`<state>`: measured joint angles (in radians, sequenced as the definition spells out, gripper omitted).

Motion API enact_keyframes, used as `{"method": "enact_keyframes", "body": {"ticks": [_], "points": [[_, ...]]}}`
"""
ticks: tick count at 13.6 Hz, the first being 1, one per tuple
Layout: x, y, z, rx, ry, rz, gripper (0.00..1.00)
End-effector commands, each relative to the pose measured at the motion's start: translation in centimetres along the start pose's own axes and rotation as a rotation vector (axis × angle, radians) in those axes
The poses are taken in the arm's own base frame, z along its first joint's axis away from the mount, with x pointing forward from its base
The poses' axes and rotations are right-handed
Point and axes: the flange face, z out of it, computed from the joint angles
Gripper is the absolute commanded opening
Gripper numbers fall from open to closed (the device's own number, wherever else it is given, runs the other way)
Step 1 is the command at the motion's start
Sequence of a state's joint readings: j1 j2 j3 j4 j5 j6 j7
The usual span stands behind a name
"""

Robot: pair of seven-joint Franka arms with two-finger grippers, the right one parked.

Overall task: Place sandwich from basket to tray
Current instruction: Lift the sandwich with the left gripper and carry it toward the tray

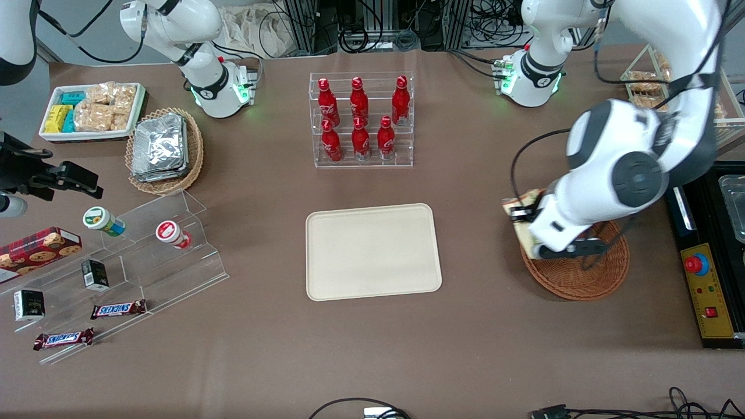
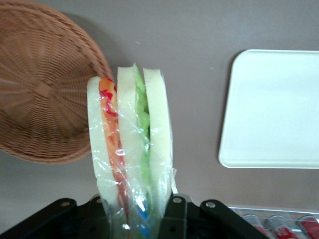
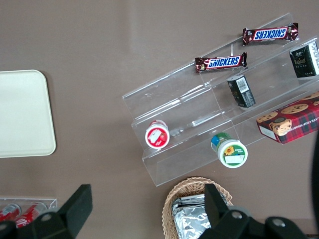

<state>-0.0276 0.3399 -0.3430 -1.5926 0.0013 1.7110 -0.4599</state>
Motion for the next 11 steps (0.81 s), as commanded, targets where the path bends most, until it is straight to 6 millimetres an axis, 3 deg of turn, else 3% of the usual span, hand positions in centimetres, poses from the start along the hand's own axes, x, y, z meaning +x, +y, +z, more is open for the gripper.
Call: {"method": "enact_keyframes", "body": {"ticks": [1, 4, 11], "points": [[0.4, 5.0, 1.9, 0.005, -0.032, -0.021, 0.29], [0.0, 9.3, 5.3, 0.02, -0.071, 0.027, 0.28], [0.5, 15.9, 13.5, -0.012, -0.085, 0.067, 0.24]]}}
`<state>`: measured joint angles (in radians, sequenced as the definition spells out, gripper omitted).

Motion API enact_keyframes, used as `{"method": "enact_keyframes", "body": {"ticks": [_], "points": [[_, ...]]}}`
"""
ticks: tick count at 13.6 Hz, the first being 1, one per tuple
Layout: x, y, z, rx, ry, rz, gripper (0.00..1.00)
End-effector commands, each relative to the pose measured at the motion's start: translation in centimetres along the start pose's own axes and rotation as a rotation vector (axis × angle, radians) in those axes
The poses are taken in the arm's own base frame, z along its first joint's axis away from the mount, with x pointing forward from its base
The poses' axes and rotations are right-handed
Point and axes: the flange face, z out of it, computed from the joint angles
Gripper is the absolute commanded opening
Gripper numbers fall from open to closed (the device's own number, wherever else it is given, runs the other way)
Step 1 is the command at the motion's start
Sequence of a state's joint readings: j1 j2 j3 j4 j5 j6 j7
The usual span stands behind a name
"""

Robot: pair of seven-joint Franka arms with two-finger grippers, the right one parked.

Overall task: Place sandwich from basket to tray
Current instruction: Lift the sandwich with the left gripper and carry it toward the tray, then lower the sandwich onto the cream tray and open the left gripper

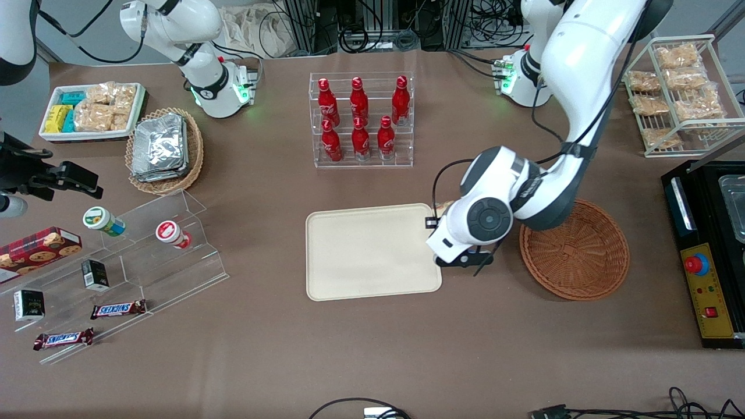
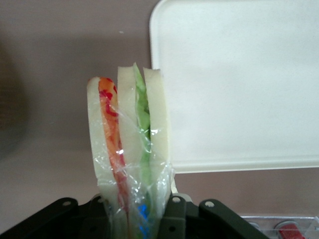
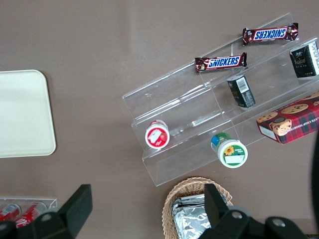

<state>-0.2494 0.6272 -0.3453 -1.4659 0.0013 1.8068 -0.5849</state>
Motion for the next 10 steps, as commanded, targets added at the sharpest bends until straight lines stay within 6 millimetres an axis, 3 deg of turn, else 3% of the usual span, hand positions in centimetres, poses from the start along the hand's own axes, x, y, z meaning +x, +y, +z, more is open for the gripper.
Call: {"method": "enact_keyframes", "body": {"ticks": [1, 5, 10], "points": [[0.4, 3.1, 1.9, -0.023, 0.02, 0.01, 0.24], [0.7, 5.4, 4.6, -0.051, 0.058, 0.037, 0.24], [1.4, 5.6, 7.9, -0.042, 0.031, 0.04, 0.26]]}}
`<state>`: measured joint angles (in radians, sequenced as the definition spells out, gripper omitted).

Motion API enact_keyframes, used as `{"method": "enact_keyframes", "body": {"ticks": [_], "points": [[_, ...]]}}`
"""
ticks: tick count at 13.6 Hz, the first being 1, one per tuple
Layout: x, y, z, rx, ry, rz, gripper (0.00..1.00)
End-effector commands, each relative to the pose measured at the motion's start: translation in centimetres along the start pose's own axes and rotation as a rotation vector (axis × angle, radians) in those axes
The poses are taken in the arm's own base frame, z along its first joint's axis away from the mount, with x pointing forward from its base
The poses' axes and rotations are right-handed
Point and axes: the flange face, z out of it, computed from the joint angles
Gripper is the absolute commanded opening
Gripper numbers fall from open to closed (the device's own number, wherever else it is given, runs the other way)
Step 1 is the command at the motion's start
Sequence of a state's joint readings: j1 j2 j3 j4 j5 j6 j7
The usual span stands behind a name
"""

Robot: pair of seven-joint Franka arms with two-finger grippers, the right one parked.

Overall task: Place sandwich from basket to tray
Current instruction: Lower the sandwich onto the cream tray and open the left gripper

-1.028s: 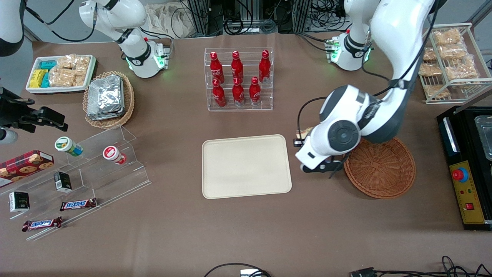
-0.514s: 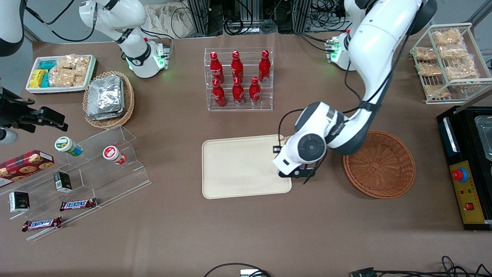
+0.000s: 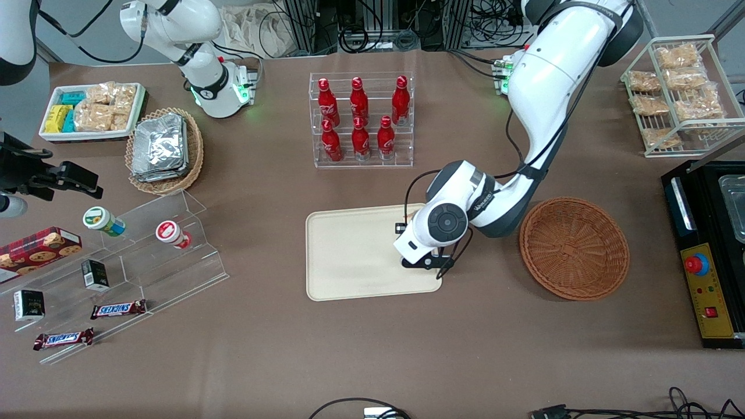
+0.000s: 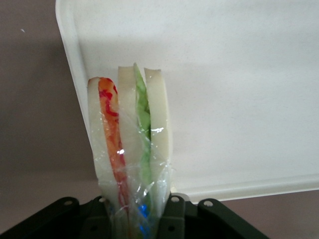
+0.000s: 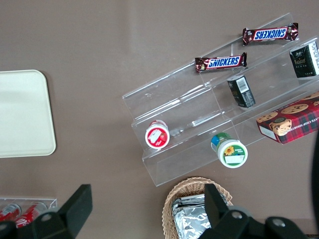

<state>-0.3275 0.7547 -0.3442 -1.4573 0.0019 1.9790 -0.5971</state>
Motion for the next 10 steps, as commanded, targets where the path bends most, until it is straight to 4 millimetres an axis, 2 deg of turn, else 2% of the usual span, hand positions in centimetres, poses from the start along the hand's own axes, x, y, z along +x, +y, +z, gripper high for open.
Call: {"method": "enact_keyframes", "body": {"ticks": [1, 5, 6, 7, 8, 10], "points": [[0.7, 0.4, 1.1, 0.003, 0.001, -0.005, 0.27], [1.3, 0.6, 2.9, -0.009, 0.011, -0.003, 0.34], [1.4, 0.6, 3.2, -0.01, 0.01, -0.002, 0.5], [1.4, 0.6, 3.3, -0.009, 0.009, 0.001, 0.75], [1.4, 0.5, 3.2, -0.008, 0.011, 0.0, 0.93], [1.4, 0.6, 3.2, -0.009, 0.013, 0.0, 0.93]]}}
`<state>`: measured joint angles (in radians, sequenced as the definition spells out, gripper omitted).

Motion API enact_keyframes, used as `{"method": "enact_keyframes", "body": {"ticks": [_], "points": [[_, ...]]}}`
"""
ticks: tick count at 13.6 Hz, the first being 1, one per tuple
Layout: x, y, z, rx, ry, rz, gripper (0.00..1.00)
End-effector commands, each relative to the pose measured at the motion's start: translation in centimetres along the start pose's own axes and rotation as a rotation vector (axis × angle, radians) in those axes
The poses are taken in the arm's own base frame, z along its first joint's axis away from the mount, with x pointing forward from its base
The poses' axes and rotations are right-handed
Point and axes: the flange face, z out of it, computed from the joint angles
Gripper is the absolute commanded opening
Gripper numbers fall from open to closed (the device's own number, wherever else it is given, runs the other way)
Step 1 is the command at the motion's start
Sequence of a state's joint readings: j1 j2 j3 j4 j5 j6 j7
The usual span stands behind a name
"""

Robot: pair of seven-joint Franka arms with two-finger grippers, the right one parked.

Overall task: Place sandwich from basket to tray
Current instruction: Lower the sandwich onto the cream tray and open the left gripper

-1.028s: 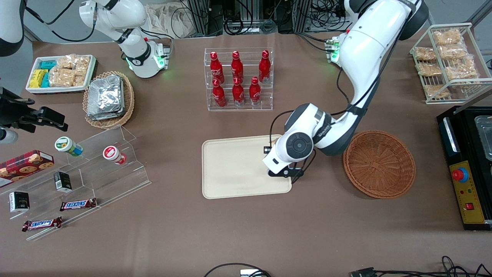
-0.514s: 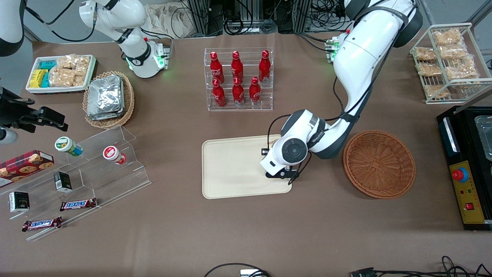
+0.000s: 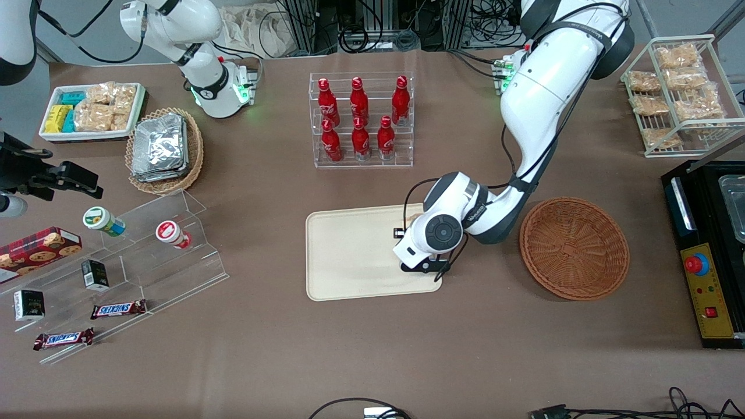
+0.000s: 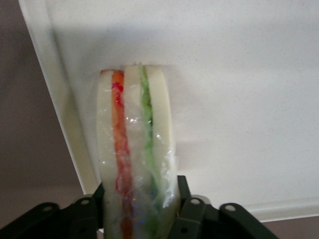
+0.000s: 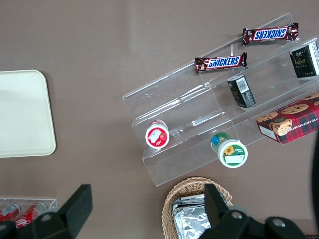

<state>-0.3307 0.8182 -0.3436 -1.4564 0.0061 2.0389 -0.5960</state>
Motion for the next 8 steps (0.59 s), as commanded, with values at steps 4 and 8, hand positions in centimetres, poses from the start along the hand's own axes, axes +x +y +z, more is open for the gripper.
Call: {"method": "enact_keyframes", "body": {"ticks": [4, 8], "points": [[1.1, 0.4, -3.9, -0.021, 0.066, -0.01, 0.94], [0.9, -1.6, -14.2, -0.057, 0.179, -0.037, 0.94]]}}
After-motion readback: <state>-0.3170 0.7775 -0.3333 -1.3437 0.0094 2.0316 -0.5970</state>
